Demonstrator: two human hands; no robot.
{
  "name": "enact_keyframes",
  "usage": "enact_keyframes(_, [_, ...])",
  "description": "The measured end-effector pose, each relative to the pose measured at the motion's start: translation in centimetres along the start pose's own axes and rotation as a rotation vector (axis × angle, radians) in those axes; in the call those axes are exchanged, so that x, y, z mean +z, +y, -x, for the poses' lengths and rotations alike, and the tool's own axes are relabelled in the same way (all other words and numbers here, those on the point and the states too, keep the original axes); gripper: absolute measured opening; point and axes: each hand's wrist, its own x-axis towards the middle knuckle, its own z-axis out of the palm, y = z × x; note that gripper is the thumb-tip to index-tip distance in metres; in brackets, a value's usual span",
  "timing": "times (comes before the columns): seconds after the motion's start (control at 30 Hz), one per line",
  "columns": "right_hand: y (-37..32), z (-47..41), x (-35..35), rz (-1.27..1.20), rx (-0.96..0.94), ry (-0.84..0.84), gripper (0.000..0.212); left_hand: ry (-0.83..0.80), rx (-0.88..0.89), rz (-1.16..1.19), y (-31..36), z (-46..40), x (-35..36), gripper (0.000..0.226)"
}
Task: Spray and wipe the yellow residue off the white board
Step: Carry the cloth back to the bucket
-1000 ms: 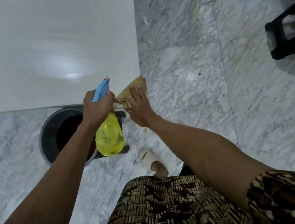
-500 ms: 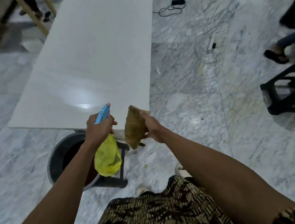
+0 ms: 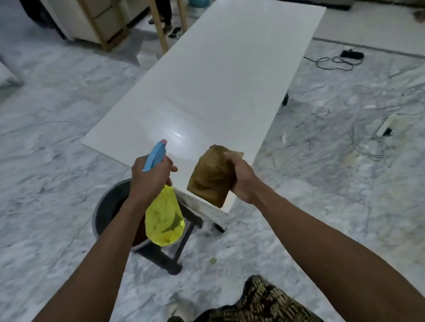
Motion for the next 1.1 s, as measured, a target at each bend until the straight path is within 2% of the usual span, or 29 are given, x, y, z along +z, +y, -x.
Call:
enact_keyframes(0.1, [1.2,0.2,0.7,-0.024,0.044,-0.027,0.024,0.048,-0.045,0.043,-0.8,1.2,-1.2,0.031])
enact_keyframes(0.47, [8.2,-0.8,9.6,0.204,0.091,-0.024,0.029,0.165,-0.127,0.064,-7.9,2.4,-10.8,0.023])
enact_keyframes(0.53, [10.5,-1.5,13.3,0.216,0.091,-0.030,0.029,0.173,-0.130,0.066,-9.4,2.4,-14.5,0.022])
enact_keyframes(0.63, [14.4,-2.3,19.9,0.234,0.078,-0.020,0.042,0.185,-0.115,0.061,-12.0,1.9,-20.9,0.028])
enact_keyframes(0.87, [20.8,-4.5,34.0,0.216,0.147,-0.073,0.040,0.263,-0.073,0.039,-15.7,0.0,-34.1,0.027])
enact_keyframes(1.0, [22.3,-5.9,40.2,0.247,0.181,-0.082,0.041,0.266,-0.062,0.075,-17.0,-1.8,-38.8,0.019])
enact_keyframes(1.1, [23.3,-7.8,44.3,0.242,0.207,-0.069,0.042,0.270,-0.082,0.073,-18.4,-4.0,-41.8,0.023])
